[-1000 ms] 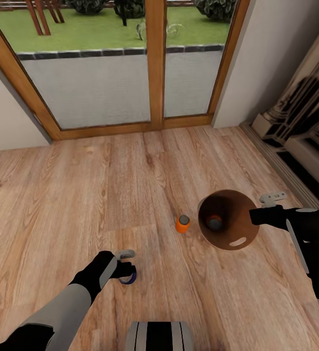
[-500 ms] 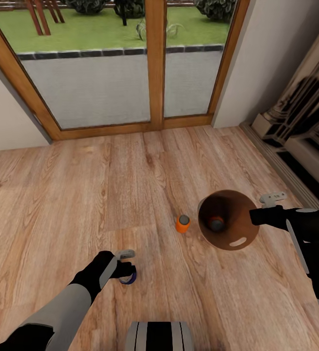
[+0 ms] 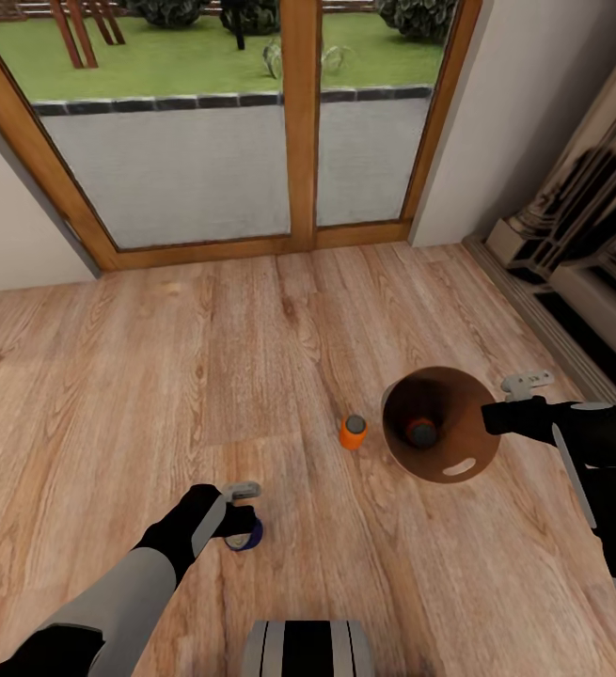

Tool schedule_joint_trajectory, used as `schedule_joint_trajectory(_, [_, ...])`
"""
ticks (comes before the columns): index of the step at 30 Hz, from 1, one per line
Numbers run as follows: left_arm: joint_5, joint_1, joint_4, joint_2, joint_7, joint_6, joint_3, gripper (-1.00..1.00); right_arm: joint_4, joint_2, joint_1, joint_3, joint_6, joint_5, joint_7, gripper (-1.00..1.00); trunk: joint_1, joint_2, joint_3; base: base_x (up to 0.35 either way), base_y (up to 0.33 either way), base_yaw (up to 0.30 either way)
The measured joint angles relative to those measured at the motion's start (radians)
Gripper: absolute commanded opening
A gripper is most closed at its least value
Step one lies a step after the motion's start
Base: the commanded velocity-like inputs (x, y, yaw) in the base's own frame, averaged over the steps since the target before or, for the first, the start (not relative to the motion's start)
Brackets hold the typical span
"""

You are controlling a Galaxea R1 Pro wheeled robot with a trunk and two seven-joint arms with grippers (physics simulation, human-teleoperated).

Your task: Put the three can of soda from the living room inside the tash can in the kitchen.

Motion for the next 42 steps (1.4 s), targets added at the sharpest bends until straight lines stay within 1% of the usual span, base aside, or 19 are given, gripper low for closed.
schedule_joint_trajectory(1, [0.0,0.0,0.0,0.0,0.0,0.0,0.0,-1.0,0.0,0.0,0.0,0.0,0.0,-0.001,0.0,-1.0,0.0,0.0,0.0,0.0,0.0,0.0])
schedule_joint_trajectory(11, [-0.004,0.0,0.0,0.0,-0.001,0.008,0.0,-1.0,0.0,0.001,0.0,0.011,0.0,-0.003,0.0,-1.0,-0.005,0.002,0.039,0.0,0.0,0.0])
schedule_joint_trajectory(25, [-0.004,0.0,-0.003,0.0,-0.012,0.01,-0.001,-1.0,0.0,-0.001,0.0,0.012,0.0,-0.002,0.0,-1.0,-0.011,0.006,0.093,0.0,0.0,0.0])
schedule_joint_trajectory(35, [-0.005,0.002,-0.046,0.004,-0.019,0.017,-0.001,-1.0,0.001,-0.002,0.002,0.011,0.0,-0.002,-0.002,-1.0,-0.015,0.008,0.131,0.0,0.0,0.0])
schedule_joint_trajectory(38, [-0.004,0.004,-0.121,0.009,-0.02,0.069,-0.001,-1.0,0.001,-0.002,0.002,0.01,0.0,-0.002,-0.003,-1.0,-0.017,0.009,0.143,0.0,0.0,0.0])
schedule_joint_trajectory(39, [-0.003,0.005,-0.17,0.009,-0.02,0.101,-0.001,-1.0,0.001,-0.002,0.002,0.01,0.0,-0.002,-0.003,-1.0,-0.017,0.009,0.147,0.0,0.0,0.0])
schedule_joint_trajectory(41, [-0.001,0.008,-0.3,0.01,-0.02,0.179,-0.002,-1.0,0.001,-0.003,0.002,0.009,0.0,-0.004,-0.001,-1.0,-0.018,0.009,0.155,0.0,0.0,0.0])
schedule_joint_trajectory(42, [-0.001,0.009,-0.335,0.01,-0.021,0.199,-0.002,-1.0,0.001,-0.003,0.002,0.008,0.0,-0.004,-0.001,-1.0,-0.019,0.009,0.159,0.0,0.0,0.0])
